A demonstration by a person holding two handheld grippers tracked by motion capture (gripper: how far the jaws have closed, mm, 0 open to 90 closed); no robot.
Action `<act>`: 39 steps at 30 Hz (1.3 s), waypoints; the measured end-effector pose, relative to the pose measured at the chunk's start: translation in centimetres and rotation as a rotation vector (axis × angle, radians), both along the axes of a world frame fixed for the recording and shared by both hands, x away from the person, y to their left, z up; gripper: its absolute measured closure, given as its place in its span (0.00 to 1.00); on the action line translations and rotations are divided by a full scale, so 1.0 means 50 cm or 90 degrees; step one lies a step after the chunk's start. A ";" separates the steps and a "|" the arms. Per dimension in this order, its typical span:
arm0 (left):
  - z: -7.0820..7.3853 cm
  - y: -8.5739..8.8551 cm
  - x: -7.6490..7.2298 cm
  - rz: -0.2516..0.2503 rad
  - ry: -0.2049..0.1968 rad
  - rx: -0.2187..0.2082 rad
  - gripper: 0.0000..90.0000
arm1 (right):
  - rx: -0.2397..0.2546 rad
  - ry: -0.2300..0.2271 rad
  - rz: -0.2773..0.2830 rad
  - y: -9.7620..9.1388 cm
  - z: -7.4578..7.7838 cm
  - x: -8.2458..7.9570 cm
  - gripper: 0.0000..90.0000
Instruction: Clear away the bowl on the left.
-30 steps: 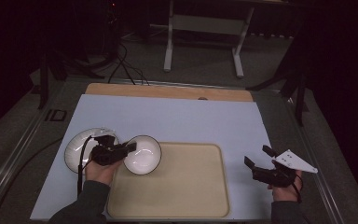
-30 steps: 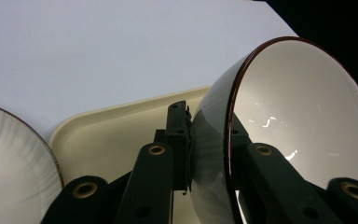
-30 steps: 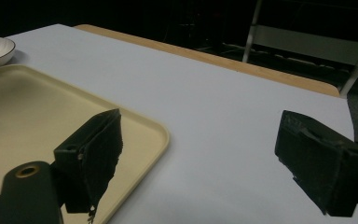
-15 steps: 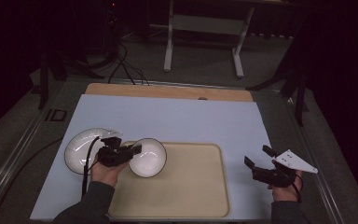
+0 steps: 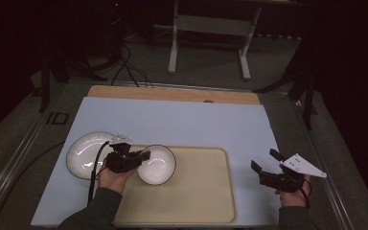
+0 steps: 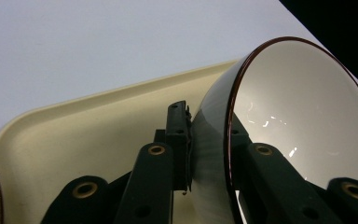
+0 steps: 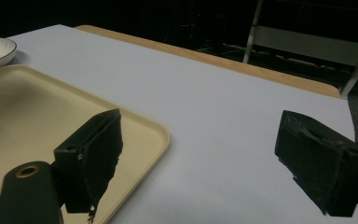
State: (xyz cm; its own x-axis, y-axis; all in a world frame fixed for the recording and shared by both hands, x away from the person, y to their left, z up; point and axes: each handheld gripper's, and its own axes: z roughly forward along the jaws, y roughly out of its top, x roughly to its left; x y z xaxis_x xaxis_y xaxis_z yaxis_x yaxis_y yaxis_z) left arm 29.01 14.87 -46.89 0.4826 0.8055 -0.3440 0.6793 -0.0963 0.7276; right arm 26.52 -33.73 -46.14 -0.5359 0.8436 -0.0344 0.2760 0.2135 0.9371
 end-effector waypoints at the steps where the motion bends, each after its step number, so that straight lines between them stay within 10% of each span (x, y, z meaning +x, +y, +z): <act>1: -0.001 -0.002 0.000 -0.001 0.001 0.001 0.88 | 0.000 0.000 0.000 0.000 0.000 0.000 0.16; 39: -0.061 -0.067 0.015 -0.030 0.043 0.055 0.88 | 0.000 0.001 0.000 0.000 0.000 -0.001 0.16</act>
